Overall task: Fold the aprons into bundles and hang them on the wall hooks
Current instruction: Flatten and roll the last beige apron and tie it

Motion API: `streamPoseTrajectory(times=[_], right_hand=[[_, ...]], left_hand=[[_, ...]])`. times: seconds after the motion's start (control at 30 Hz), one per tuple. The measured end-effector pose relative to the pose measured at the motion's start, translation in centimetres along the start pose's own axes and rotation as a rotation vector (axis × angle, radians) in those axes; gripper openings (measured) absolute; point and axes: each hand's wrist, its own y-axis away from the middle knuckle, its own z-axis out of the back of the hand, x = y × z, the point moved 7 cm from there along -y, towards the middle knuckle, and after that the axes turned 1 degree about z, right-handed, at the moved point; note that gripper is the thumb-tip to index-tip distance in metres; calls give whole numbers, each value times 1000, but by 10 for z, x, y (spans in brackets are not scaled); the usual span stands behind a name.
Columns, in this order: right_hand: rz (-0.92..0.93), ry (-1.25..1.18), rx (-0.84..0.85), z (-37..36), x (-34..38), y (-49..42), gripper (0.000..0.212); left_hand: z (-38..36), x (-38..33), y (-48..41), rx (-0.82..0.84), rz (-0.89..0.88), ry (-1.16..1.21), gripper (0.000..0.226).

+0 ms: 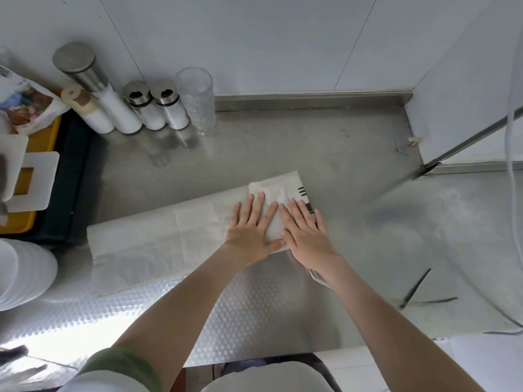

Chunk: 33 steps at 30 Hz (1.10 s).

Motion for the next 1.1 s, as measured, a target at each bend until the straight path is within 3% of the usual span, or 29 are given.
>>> streamPoseTrajectory(times=[0.17, 0.37, 0.47, 0.53, 0.6, 0.73, 0.8, 0.9, 1.0, 1.07, 1.1], right_hand=[[-16, 16, 38, -5, -2, -3, 71], [-37, -114, 61, -1, -4, -5, 66], [-266, -385, -246, 19, -20, -3, 70], [-427, -536, -348, 28, -36, 0, 52], [-436, -683, -239, 25, -41, -4, 35], [-435, -715, -138, 29, -43, -8, 28], [-435, -673, -122, 29, -43, -6, 26], [-435, -505, -122, 30, -46, 1, 31], [-362, -134, -222, 47, -36, 4, 62], [-134, -140, -231, 54, -13, -1, 69], [-9, -148, -181, 48, -2, -4, 66]], left_hand=[[8, 9, -6, 17, 23, 6, 107], [15, 23, -13, -81, 141, 44, 65], [15, 16, -12, -120, 158, 32, 65], [16, 12, -14, -125, 137, 5, 67], [17, 12, -17, -89, 113, 1, 71], [18, 19, -24, -39, 108, 37, 81], [29, 18, -24, -139, 127, 150, 82], [55, 28, -27, -357, 213, 480, 56], [60, 43, -41, -360, 243, 837, 25], [56, 46, -48, -292, 213, 1160, 6], [55, 45, -48, -232, 215, 1278, 10]])
